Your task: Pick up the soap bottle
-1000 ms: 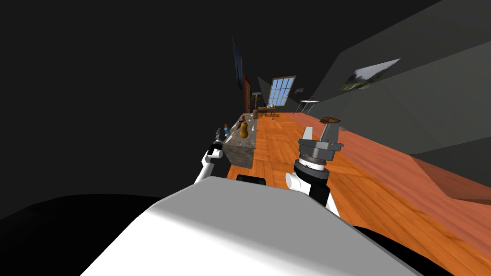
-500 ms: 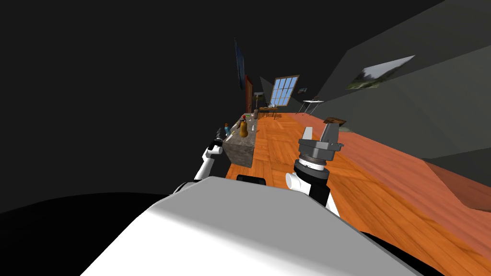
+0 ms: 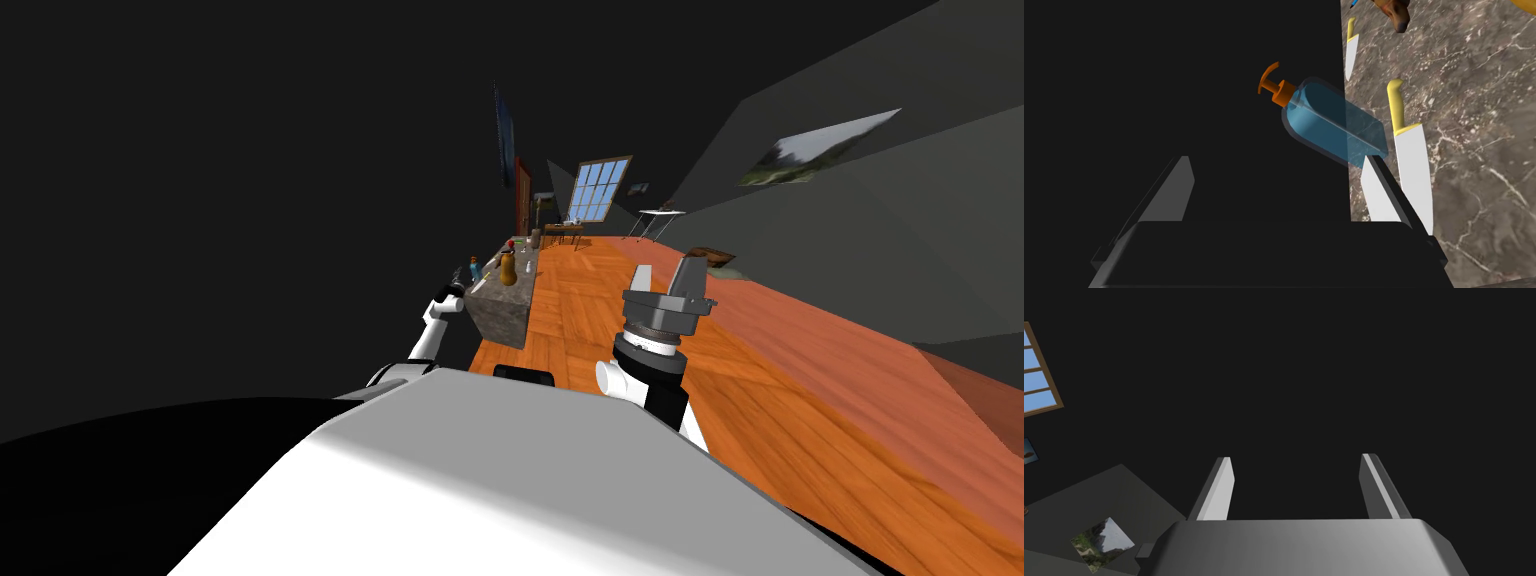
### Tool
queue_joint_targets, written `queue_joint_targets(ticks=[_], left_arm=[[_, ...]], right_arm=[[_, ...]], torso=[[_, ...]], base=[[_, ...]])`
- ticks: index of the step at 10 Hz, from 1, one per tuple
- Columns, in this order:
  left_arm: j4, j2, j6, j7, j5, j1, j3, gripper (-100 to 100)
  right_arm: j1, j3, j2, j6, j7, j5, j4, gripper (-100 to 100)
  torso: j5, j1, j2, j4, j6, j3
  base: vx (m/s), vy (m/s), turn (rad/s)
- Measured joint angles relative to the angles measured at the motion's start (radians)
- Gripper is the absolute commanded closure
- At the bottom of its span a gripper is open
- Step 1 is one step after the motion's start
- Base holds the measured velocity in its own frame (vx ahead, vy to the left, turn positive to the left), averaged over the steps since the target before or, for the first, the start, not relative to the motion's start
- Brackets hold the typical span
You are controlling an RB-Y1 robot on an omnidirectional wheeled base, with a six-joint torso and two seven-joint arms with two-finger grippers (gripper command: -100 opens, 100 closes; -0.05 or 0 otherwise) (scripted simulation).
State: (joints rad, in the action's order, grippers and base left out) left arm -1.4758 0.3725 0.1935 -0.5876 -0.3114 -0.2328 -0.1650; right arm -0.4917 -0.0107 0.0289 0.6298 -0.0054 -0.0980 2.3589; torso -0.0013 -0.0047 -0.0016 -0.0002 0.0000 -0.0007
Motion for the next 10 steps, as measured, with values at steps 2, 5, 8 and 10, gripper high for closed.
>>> queue_joint_targets(ticks=[2, 5, 8, 10], left_arm=[[0.068, 0.024, 0.041, -0.038, -0.023, -0.051, 0.000, -100], [0.140, 0.038, 0.130, -0.088, -0.038, -0.121, -0.009, -100], [0.220, 0.058, 0.186, -0.122, -0.060, -0.184, -0.007, -100], [0.283, 0.074, 0.231, -0.156, -0.080, -0.234, -0.007, -100]], right_arm=[[0.000, 0.000, 0.000, 0.000, 0.000, 0.000, 0.000, 0], [0.000, 0.000, 0.000, 0.000, 0.000, 0.000, 0.000, 0], [0.000, 0.000, 0.000, 0.000, 0.000, 0.000, 0.000, 0], [0.000, 0.000, 0.000, 0.000, 0.000, 0.000, 0.000, 0]], torso=[[0.000, 0.001, -0.001, 0.000, 0.000, -0.001], [0.000, 0.002, -0.001, 0.000, 0.000, -0.001], [0.001, 0.003, -0.001, 0.000, 0.000, -0.001], [0.001, 0.003, -0.002, -0.001, 0.000, -0.001]], base=[[0.006, -0.042, 0.059], [0.007, -0.031, 0.041], [0.011, -0.025, 0.068], [0.023, -0.022, 0.058]])
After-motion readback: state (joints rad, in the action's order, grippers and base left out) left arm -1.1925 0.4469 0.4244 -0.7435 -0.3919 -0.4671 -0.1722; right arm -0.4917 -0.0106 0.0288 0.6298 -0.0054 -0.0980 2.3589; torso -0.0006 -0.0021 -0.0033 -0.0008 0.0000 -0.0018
